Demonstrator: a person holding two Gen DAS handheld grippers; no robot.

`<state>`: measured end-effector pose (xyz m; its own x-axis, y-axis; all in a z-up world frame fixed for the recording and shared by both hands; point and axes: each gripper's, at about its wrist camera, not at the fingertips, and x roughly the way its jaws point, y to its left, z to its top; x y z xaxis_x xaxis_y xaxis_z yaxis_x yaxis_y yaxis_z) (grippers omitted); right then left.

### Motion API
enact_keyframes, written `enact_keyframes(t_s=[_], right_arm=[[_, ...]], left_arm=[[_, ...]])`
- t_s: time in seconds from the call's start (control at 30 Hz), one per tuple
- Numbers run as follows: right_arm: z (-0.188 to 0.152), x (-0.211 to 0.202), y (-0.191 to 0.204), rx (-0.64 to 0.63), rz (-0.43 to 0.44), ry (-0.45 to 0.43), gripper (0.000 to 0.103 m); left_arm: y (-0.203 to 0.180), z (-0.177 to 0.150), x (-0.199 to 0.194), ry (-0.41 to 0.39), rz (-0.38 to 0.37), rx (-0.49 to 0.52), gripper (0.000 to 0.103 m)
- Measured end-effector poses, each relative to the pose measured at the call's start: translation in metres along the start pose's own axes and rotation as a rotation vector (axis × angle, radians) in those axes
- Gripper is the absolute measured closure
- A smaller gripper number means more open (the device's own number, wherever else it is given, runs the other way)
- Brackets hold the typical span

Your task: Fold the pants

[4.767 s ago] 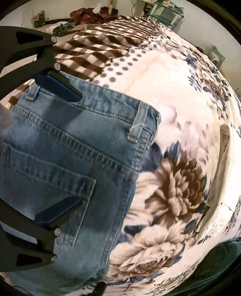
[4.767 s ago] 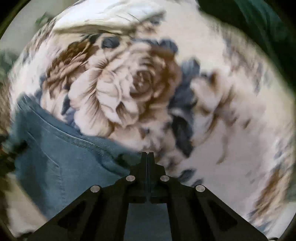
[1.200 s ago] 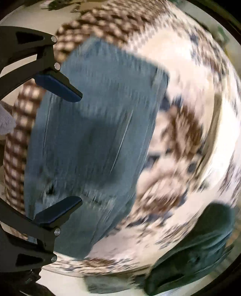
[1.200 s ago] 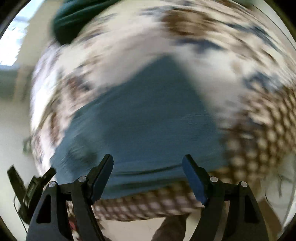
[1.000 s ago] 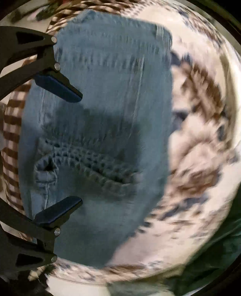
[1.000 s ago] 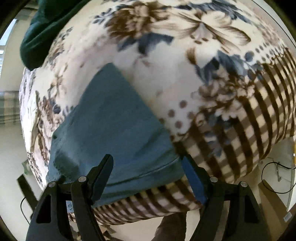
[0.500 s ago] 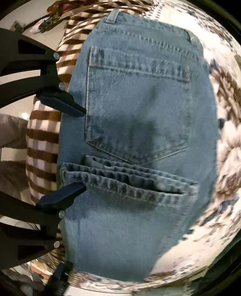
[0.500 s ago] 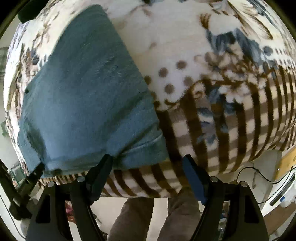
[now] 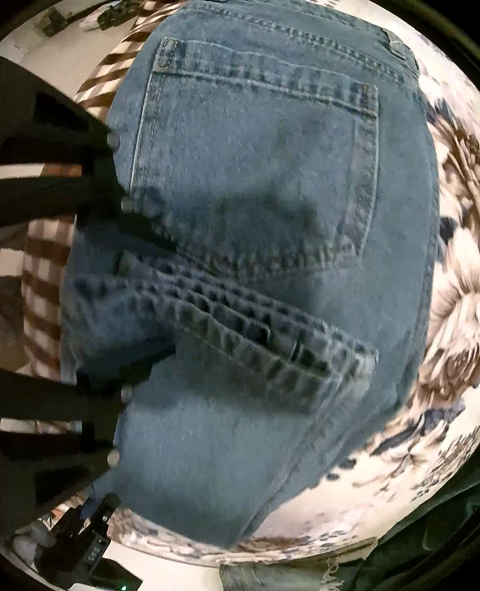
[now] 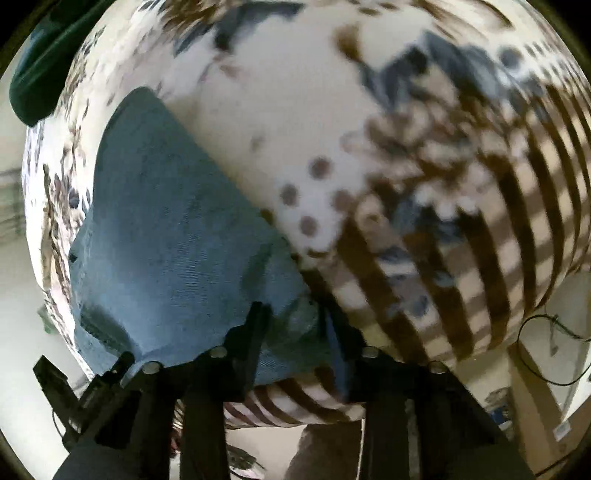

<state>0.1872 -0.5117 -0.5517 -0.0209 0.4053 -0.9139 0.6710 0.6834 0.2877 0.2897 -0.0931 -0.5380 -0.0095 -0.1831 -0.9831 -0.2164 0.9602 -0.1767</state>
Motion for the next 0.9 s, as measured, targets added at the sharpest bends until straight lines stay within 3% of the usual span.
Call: enact_keyframes(t_s=[0.13,0.27,0.33,0.37,0.43,0.47,0.57,0.63,0.67,0.77,0.9], right_arm=[[-0.005,-0.009,-0.009,-0.032,-0.005,0.01,0.074],[0.0,-0.016,0.014,-0.115,-0.049,0.017,0.072],[0.003,-0.021,0.026,-0.138,-0.052,0.004,0.066],[0.006,-0.025,0.034,-0.149,-0.042,-0.013,0.063],[0.01,-0.033,0.049,-0.191,-0.062,-0.053,0.051],[0.011,-0.031,0.06,-0.204,-0.069,-0.065,0.05],[0.016,-0.029,0.081,-0.24,-0.087,-0.093,0.05],[0.016,-0.026,0.092,-0.243,-0.103,-0.103,0.05],[0.017,-0.022,0.097,-0.242,-0.104,-0.105,0.05],[0.017,-0.017,0.102,-0.25,-0.119,-0.118,0.05],[0.013,-0.008,0.112,-0.278,-0.15,-0.125,0.05]], left_arm=[[0.013,-0.013,-0.004,0.005,-0.017,0.019,0.069],[0.021,-0.016,-0.018,0.021,-0.058,-0.017,0.069],[0.023,-0.007,-0.033,-0.008,-0.103,-0.049,0.069],[0.021,0.0,-0.04,-0.039,-0.12,-0.048,0.066],[0.014,0.014,-0.048,-0.1,-0.135,-0.019,0.048],[0.011,0.021,-0.047,-0.108,-0.139,-0.007,0.038],[-0.014,0.042,-0.03,-0.122,-0.121,0.044,0.039],[-0.031,0.054,-0.023,-0.157,-0.093,0.112,0.047],[-0.039,0.056,-0.022,-0.176,-0.077,0.167,0.075],[-0.043,0.057,-0.028,-0.216,-0.079,0.242,0.087],[-0.043,0.051,-0.036,-0.256,-0.099,0.26,0.088]])
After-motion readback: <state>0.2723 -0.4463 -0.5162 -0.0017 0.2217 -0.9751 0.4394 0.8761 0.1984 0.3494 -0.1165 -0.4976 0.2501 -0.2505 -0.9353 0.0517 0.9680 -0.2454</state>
